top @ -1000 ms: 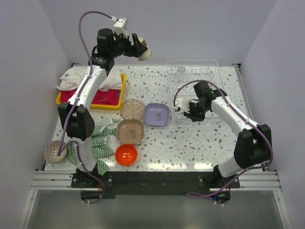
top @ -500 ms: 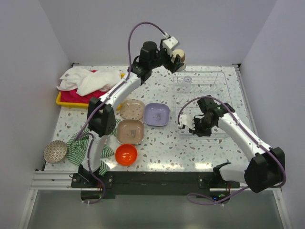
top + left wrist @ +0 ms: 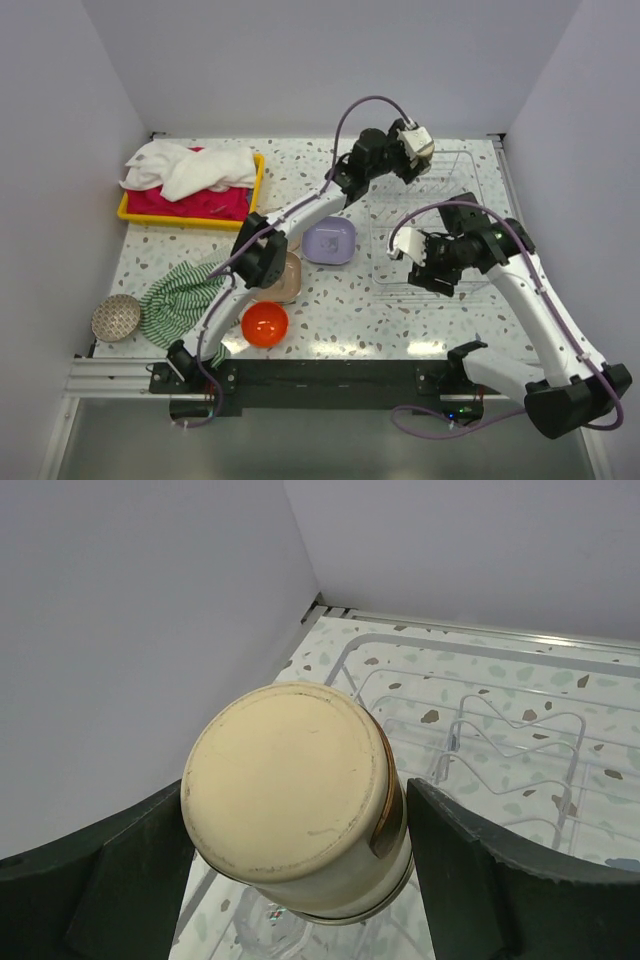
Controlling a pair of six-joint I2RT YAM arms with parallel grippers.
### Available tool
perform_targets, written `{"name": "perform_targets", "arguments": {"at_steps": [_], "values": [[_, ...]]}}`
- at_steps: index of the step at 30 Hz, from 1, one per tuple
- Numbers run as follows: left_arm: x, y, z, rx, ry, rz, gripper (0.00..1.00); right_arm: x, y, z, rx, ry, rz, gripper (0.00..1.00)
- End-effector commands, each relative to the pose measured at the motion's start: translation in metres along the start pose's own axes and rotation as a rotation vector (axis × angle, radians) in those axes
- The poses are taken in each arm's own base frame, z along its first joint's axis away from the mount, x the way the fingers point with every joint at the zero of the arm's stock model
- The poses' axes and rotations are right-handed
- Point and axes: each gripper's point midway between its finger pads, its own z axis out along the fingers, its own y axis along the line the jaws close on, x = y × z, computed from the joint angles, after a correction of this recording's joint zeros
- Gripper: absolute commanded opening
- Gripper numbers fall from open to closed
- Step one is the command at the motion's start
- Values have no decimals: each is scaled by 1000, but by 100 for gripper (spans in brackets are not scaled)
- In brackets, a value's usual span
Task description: Load the mixed dishes into the dish rack
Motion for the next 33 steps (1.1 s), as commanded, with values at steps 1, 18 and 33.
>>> {"name": "perform_targets", "arguments": {"at_steps": [1,18,33], "values": [[-49,9,13,-101,-173,122,0,-15,4,-35,58,-71,91,65],[-9,-6,33,-131,-200,165,0,-64,-87,-115,522,-343,681,67],[31,-20,39,-104,-146,124,0,-55,-97,-108,548,-309,705,69]]}}
